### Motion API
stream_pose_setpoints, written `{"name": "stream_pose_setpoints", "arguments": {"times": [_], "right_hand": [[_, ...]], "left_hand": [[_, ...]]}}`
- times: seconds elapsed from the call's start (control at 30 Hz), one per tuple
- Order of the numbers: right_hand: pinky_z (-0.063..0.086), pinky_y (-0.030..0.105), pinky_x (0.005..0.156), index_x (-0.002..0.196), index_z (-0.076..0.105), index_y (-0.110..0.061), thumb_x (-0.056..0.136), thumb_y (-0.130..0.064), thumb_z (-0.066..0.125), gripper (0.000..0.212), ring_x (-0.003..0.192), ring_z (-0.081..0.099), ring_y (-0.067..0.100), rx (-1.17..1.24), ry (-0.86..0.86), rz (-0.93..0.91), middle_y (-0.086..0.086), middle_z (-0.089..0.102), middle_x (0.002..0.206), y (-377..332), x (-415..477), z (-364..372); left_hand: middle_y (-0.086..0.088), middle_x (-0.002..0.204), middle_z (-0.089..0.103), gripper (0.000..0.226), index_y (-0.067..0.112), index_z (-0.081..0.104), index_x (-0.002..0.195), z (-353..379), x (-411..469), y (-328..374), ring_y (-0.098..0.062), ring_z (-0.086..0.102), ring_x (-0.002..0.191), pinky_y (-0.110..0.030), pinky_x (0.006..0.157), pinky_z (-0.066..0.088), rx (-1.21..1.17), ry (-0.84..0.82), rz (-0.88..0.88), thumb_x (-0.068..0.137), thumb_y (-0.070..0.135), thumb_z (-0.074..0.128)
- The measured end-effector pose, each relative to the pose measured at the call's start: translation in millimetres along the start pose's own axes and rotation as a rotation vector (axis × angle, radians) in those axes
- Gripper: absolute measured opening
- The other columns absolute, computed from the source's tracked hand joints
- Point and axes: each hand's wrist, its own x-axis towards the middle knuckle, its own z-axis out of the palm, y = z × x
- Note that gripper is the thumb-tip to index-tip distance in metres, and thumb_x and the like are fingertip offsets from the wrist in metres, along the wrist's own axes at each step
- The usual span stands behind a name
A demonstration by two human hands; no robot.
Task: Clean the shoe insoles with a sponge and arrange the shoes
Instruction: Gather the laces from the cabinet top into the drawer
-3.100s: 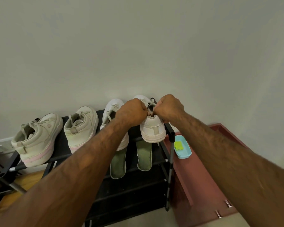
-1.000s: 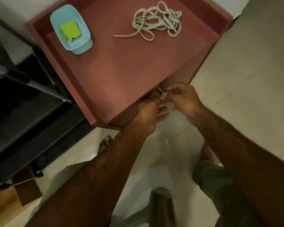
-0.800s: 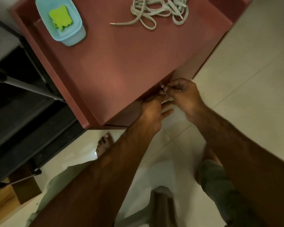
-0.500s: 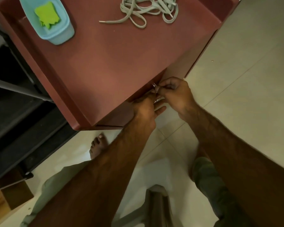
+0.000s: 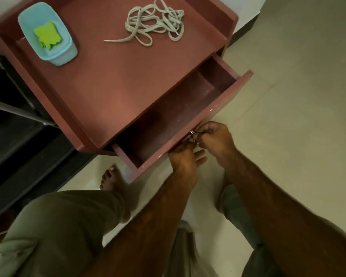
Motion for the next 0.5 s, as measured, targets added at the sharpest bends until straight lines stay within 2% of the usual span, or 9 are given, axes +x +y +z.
{"name": "stream_pose_setpoints", "arguments": {"times": [0.17, 0.3, 0.5], "right_hand": [[0.065, 0.045, 0.079, 0.077, 0.075, -0.021, 0.077, -0.008, 0.075, 0.014, 0.074, 0.075, 0.018, -0.05, 0.016, 0.006, -0.005, 0.076, 0.073, 20.2, -22.6, -24.1], [0.064, 0.038, 0.077, 0.082, 0.069, -0.023, 0.079, -0.012, 0.078, 0.014, 0.073, 0.073, 0.014, -0.193, -0.005, -0.074, -0.005, 0.074, 0.082, 14.5, -25.7, -23.0], [0.061, 0.033, 0.074, 0.09, 0.069, -0.02, 0.08, -0.014, 0.079, 0.016, 0.078, 0.068, 0.011, -0.246, 0.004, -0.087, -0.005, 0.072, 0.088, 19.4, -27.5, -26.7]], "left_hand": [[-0.012, 0.118, 0.073, 0.021, 0.015, 0.069, 0.12, 3.3, -24.9, -32.0, -0.033, 0.076, 0.094, -0.04, 0.062, 0.063, 0.042, -0.003, -0.06, 0.107, 0.016, 0.051], [-0.014, 0.129, 0.067, 0.035, 0.014, 0.065, 0.126, 6.1, -34.0, -28.5, -0.037, 0.069, 0.109, -0.042, 0.066, 0.059, 0.033, -0.031, -0.091, 0.111, 0.029, 0.037], [-0.012, 0.123, 0.071, 0.026, 0.02, 0.068, 0.116, 4.4, -37.0, -40.9, -0.031, 0.073, 0.094, -0.038, 0.063, 0.062, 0.13, -0.055, -0.018, 0.111, 0.023, 0.043]]}}
